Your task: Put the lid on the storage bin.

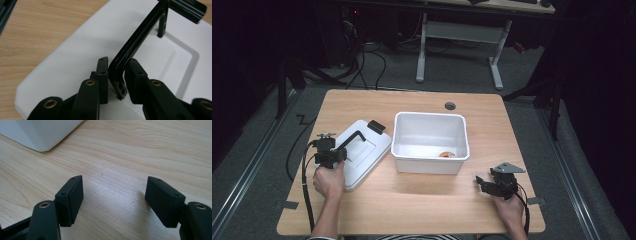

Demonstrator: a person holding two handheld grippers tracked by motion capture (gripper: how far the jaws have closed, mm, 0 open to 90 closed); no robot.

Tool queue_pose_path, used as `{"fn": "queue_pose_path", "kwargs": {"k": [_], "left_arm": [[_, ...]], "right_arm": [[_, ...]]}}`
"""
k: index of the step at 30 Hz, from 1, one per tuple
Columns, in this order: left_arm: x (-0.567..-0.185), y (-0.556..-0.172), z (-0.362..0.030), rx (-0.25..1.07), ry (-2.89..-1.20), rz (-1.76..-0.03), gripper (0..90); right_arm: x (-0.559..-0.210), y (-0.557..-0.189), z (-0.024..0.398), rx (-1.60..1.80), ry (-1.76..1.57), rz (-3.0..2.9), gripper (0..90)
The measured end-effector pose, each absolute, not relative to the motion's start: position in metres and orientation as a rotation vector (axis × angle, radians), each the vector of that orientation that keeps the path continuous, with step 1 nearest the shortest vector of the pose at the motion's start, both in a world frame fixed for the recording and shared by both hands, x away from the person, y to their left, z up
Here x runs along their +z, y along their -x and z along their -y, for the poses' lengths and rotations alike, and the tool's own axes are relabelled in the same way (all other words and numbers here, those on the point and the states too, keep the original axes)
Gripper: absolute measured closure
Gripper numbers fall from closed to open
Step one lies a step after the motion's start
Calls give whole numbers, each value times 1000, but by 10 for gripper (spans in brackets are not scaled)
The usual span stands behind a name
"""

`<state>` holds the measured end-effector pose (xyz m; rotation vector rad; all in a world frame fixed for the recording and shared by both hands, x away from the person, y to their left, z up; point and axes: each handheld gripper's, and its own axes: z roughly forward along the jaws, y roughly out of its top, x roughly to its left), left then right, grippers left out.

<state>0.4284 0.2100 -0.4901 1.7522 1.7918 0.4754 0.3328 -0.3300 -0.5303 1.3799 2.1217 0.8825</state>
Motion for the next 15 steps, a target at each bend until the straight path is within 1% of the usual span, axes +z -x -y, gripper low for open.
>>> {"fn": "queue_pose_path", "kwargs": {"k": [5, 15], "left_arm": [[-490, -428, -210, 464, -1762, -1767, 765], [-490, -428, -212, 453, -1768, -1747, 767]], "right_arm": [[-530, -333, 330, 883, -1370, -2125, 310], [-530, -333, 330, 883, -1367, -2126, 310]]}}
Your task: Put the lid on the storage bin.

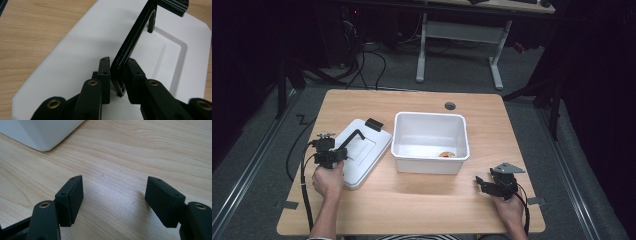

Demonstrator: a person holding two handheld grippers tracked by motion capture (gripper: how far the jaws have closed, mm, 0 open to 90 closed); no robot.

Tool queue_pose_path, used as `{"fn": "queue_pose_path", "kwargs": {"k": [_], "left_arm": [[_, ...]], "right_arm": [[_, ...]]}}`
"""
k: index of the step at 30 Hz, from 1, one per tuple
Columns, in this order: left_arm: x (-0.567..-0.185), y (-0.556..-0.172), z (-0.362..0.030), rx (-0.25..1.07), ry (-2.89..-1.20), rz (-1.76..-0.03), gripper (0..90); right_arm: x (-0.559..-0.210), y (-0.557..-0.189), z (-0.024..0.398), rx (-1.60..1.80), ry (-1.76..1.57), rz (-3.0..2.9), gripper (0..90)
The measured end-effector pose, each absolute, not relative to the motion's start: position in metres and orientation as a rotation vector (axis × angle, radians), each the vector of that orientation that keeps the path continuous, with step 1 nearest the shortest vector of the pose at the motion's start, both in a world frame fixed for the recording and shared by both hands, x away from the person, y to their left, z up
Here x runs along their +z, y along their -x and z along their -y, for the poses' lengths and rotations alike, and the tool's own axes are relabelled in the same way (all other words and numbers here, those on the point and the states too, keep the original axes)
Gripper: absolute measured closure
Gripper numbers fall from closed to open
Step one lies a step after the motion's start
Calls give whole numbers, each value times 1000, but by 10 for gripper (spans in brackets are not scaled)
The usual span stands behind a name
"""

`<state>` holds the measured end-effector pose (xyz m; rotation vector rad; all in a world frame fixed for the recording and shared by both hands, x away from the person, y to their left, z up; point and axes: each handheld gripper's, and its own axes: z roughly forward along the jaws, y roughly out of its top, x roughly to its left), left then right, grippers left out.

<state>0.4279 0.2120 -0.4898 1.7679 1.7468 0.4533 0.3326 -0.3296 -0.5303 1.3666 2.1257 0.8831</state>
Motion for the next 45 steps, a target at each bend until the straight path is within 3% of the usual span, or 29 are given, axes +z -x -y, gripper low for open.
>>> {"fn": "queue_pose_path", "kwargs": {"k": [45], "left_arm": [[-485, -427, -213, 408, -1852, -1583, 846]], "right_arm": [[-530, -333, 330, 888, -1378, -2128, 308]]}}
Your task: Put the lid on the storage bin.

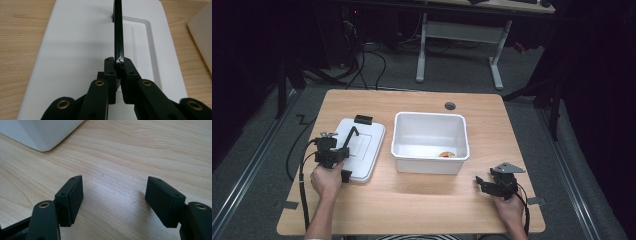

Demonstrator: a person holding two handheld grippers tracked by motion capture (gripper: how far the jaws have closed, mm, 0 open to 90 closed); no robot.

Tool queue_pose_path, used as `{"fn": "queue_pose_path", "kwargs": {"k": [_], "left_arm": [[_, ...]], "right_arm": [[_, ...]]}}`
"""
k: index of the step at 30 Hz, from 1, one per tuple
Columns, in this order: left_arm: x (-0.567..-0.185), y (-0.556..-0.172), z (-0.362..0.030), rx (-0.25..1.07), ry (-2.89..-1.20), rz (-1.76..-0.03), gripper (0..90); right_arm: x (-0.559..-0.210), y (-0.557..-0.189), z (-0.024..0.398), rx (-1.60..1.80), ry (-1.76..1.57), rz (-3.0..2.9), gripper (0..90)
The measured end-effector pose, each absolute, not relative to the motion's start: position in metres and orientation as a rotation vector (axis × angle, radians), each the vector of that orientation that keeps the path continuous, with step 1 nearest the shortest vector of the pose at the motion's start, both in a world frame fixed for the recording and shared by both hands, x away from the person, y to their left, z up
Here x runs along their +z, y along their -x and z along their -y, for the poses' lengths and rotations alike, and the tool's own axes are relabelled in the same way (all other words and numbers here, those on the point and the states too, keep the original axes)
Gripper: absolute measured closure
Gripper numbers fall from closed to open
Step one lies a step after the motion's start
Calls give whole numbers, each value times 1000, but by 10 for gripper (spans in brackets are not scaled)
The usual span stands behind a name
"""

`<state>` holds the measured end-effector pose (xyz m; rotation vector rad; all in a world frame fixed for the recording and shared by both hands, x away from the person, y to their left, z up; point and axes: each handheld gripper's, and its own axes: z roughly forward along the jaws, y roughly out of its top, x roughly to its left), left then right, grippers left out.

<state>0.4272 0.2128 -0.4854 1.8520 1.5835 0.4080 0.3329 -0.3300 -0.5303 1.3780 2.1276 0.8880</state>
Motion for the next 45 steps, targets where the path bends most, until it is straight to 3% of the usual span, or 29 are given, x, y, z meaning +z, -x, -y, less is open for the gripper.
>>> {"fn": "queue_pose_path", "kwargs": {"k": [30, 45], "left_arm": [[-474, -420, -231, 350, -1810, -1504, 852], [-451, -417, -230, 367, -1852, -1430, 852]], "right_arm": [[-530, -333, 331, 890, -1387, -2125, 310], [-530, -333, 331, 890, -1391, -2122, 312]]}}
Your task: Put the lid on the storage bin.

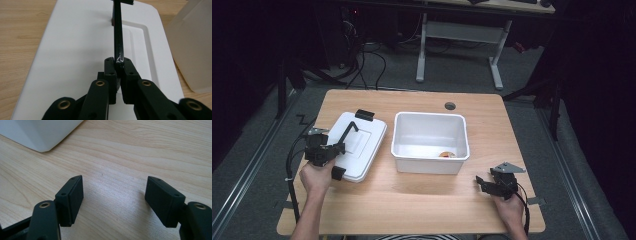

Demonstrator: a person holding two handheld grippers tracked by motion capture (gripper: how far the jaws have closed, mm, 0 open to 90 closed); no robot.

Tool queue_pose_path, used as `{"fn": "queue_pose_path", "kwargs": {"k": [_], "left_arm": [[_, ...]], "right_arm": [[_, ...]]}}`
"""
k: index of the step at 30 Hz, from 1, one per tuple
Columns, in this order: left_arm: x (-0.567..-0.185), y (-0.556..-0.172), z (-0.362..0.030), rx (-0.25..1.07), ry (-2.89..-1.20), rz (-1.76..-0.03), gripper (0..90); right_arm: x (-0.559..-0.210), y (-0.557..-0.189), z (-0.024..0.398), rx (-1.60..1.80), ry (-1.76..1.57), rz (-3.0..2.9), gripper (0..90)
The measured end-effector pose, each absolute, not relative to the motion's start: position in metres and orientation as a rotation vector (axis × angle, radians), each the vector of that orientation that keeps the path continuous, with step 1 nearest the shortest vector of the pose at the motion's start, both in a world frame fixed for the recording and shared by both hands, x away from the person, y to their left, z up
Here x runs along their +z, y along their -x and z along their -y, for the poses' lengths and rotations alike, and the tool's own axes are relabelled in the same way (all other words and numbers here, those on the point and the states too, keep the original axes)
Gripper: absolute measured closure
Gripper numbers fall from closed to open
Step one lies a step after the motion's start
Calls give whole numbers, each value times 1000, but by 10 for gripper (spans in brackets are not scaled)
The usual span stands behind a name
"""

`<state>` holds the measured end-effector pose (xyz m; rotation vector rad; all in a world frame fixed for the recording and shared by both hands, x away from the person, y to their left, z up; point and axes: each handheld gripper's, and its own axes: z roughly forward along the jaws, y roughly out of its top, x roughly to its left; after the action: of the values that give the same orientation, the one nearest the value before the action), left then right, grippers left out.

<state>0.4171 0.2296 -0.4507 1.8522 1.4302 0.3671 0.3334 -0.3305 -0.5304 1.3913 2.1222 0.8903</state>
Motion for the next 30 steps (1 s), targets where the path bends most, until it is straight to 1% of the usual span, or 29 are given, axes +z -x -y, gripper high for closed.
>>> {"fn": "queue_pose_path", "kwargs": {"k": [14, 26, 30], "left_arm": [[-438, -413, -239, 333, -1813, -1410, 852], [-414, -410, -239, 372, -1829, -1364, 852], [-407, -410, -239, 363, -1828, -1344, 852]], "right_arm": [[-530, -333, 331, 890, -1393, -2121, 313], [-530, -333, 330, 889, -1394, -2121, 313], [-530, -333, 330, 890, -1394, -2120, 313]]}}
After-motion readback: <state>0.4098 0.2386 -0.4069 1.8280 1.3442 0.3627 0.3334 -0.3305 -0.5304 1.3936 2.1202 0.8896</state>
